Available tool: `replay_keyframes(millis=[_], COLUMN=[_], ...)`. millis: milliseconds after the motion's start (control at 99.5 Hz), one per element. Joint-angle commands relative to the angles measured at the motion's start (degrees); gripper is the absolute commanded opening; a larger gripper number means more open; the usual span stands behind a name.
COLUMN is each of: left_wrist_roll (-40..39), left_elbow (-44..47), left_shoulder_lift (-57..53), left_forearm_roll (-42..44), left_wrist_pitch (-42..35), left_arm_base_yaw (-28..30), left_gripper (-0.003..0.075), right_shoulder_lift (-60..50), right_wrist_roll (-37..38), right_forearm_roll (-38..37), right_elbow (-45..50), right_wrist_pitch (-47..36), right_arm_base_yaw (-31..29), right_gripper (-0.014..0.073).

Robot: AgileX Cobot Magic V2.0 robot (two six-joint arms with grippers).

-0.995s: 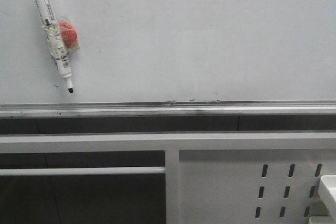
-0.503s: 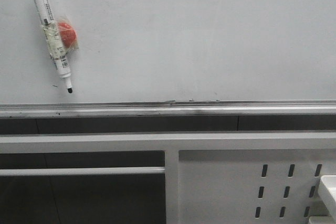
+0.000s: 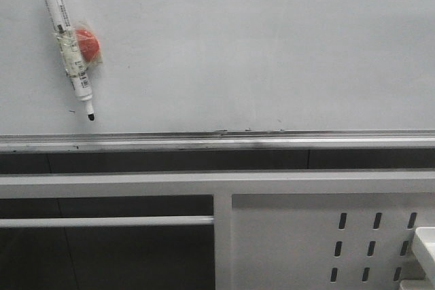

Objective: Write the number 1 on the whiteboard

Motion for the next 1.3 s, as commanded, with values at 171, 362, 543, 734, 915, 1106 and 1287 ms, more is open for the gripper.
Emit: replay_keyframes(millis=[171,362,543,734,915,1106,1287], left_wrist_roll=[-0.79,-0.79,2.64,2.64,2.24,2.13,1.60], left_elbow=[-1.97,-1.86,1.89,9.08,14.26,16.76,17.55], left_shoulder_lift=[1.23,3.30,4.00,4.05,4.05,4.05,4.54], left_forearm_roll=[-1.46,-3.79,-3.63,-4.63,-5.49,-6.06,-6.06], left_wrist_pitch=[-3.51,1.38,0.69,-5.06,-12.47,-17.00,-17.64], left_arm_base_yaw=[-0.36,-0.64,-5.12,-13.25,-19.79,-22.89,-23.15], left_gripper=[0.0449,0.0405,0.0404,0.0401,0.0382,0.0375,0.0375], right_shoulder_lift=[2.49,2.70,2.70,2.70,2.70,2.70,2.70], right_wrist_roll=[-0.58,-0.58,-0.58,-0.58,-0.96,-8.06,-8.46], right_forearm_roll=[0.98,0.98,0.93,0.93,1.04,1.04,1.04], right_elbow=[-1.94,-1.94,-1.94,-1.94,-1.94,-1.94,-1.94], right_wrist_pitch=[-8.80,-6.44,-4.81,-3.67,-3.53,-3.25,-4.50], right_arm_base_yaw=[0.13,0.13,0.13,0.13,1.35,6.11,8.99], right_gripper=[-0.0069,-0.0069,-0.0069,-0.0069,-0.0069,-0.0069,-0.0069])
